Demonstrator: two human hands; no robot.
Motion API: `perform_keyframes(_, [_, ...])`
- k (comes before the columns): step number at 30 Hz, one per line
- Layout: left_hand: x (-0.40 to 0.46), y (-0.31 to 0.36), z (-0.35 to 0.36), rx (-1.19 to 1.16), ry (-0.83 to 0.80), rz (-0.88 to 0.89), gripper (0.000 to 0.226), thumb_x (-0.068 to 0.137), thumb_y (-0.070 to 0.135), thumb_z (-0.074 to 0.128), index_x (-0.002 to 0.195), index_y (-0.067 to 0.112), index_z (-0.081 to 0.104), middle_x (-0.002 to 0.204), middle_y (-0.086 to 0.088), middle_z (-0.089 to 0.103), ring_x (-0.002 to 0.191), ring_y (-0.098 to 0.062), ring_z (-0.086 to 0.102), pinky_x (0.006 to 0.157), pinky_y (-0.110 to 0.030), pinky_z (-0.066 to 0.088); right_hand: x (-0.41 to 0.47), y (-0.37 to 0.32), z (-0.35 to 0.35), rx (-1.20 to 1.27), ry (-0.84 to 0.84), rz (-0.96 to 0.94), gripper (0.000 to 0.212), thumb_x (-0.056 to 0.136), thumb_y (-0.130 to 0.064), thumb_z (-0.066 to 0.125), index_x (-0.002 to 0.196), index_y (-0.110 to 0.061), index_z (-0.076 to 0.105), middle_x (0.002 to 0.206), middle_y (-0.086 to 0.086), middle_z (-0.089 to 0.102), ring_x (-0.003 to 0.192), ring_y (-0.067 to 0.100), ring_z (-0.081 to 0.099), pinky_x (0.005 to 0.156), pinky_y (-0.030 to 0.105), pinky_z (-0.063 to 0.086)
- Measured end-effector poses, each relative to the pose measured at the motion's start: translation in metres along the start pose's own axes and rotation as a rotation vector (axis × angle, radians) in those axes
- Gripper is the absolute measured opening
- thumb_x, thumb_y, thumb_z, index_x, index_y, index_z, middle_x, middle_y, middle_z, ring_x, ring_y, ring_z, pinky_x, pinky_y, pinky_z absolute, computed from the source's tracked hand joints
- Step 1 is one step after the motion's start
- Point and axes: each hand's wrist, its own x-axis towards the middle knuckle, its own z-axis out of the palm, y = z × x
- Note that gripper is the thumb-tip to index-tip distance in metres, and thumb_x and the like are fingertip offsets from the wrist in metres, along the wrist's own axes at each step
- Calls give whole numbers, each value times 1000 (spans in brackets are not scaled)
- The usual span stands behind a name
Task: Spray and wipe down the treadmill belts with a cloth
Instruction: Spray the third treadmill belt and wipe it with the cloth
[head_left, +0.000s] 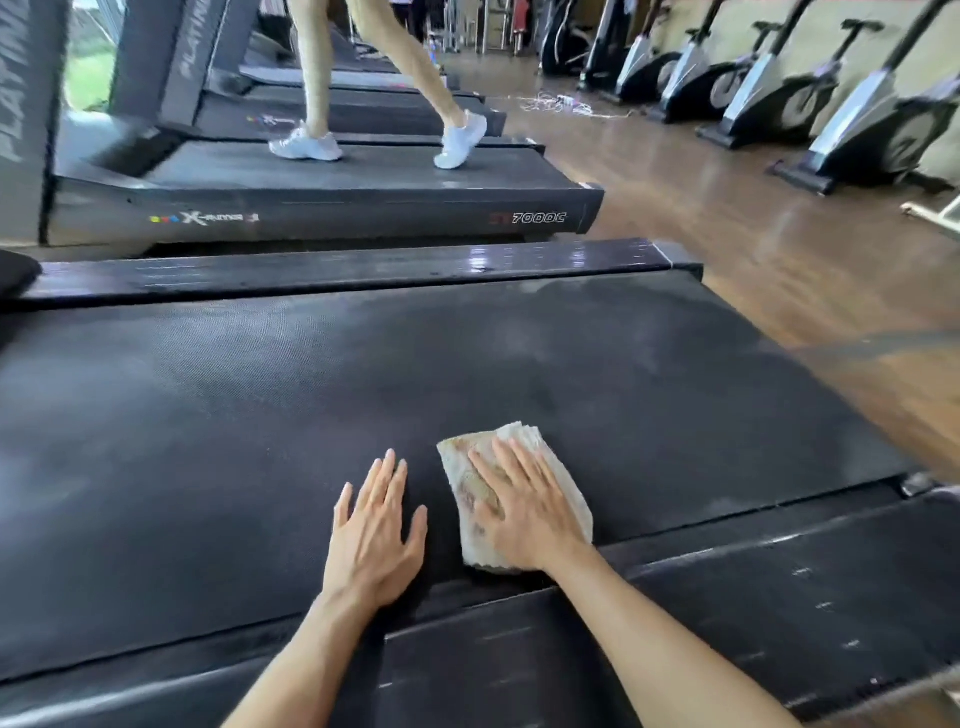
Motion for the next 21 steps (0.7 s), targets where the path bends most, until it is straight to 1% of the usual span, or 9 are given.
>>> perform_keyframes(2, [-3,15,4,10,-19,18,91,84,62,1,163,20,15,170,9,-1,155,-4,-7,127,-37,-3,-17,20,-6,-18,7,15,82,87,-61,4,165,-35,6,172,-6,-11,158,16,-16,126,38,-13])
perform_keyframes(4, [0,27,6,18,-30,35,92,83,62,0,163,20,14,170,8,-1,155,-5,-6,127,-37,-4,-28,38,-9,-57,27,52,82,88,-58,5,165,-32,9,173,-3,-6,159,19,-11,126,41,-12])
perform_keyframes(7, [11,38,11,48,-29,62,92,84,62,2,163,18,16,171,7,2,156,-7,-2,127,-39,-1,-32,66,-14,-177,31,125,87,86,-55,-1,166,-25,15,174,6,6,160,26,-3,126,48,-11])
perform_keyframes(9, [19,37,13,78,-28,60,92,83,63,2,163,18,17,171,6,3,157,-9,-1,127,-40,-1,-28,68,-22,-187,18,168,89,85,-52,-2,164,-18,22,172,16,11,159,33,2,126,50,-9])
perform_keyframes(11, [25,31,17,105,-32,51,93,83,63,2,163,19,16,171,6,2,156,-8,-1,127,-41,-1,-20,55,-25,-178,5,205,78,90,-46,7,154,-8,32,164,28,19,155,40,6,124,46,-10])
perform_keyframes(12, [26,29,20,111,-29,49,92,84,64,3,163,19,17,171,6,3,156,-8,-1,127,-41,-1,-15,49,-23,-182,13,217,71,91,-43,11,146,-5,35,158,31,26,149,41,8,121,44,-12])
perform_keyframes(13, [26,26,21,119,-23,50,91,85,63,5,163,19,17,170,6,2,156,-7,-1,127,-41,-1,-11,43,-20,-186,31,221,69,91,-42,14,144,-4,35,155,31,28,146,41,9,119,43,-13])
perform_keyframes(17, [30,21,31,161,-14,45,85,88,63,6,163,23,11,170,10,-3,155,-4,-7,126,-39,-3,3,49,-7,-170,73,219,75,91,-45,34,157,-12,26,164,26,21,151,42,17,122,48,0])
perform_keyframes(21, [30,21,32,177,-12,57,84,89,62,7,163,24,11,170,10,-3,155,-5,-6,127,-41,0,19,48,-6,-90,60,217,83,89,-44,29,164,-13,15,169,26,6,157,39,2,126,49,-7])
